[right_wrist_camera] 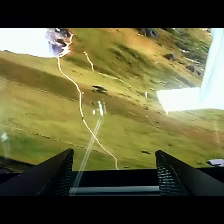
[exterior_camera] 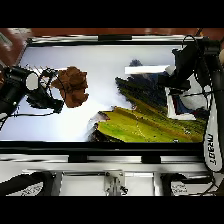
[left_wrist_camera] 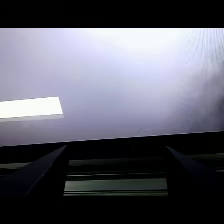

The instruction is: Fold the shirts.

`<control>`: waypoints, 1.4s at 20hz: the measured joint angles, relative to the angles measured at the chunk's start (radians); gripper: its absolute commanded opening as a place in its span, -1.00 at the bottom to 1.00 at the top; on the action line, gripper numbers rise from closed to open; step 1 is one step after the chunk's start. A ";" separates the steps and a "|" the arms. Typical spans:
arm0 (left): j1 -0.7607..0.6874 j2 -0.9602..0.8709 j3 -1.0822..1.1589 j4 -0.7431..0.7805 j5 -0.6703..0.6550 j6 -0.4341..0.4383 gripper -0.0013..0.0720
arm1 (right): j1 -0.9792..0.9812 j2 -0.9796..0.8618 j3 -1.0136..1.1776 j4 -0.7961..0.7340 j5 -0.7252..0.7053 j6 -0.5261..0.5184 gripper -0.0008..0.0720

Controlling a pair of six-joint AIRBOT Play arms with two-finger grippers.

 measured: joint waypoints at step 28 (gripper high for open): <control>0.000 -0.037 0.000 0.000 0.039 0.000 0.85 | 0.000 0.000 0.000 -0.002 0.267 -0.003 0.75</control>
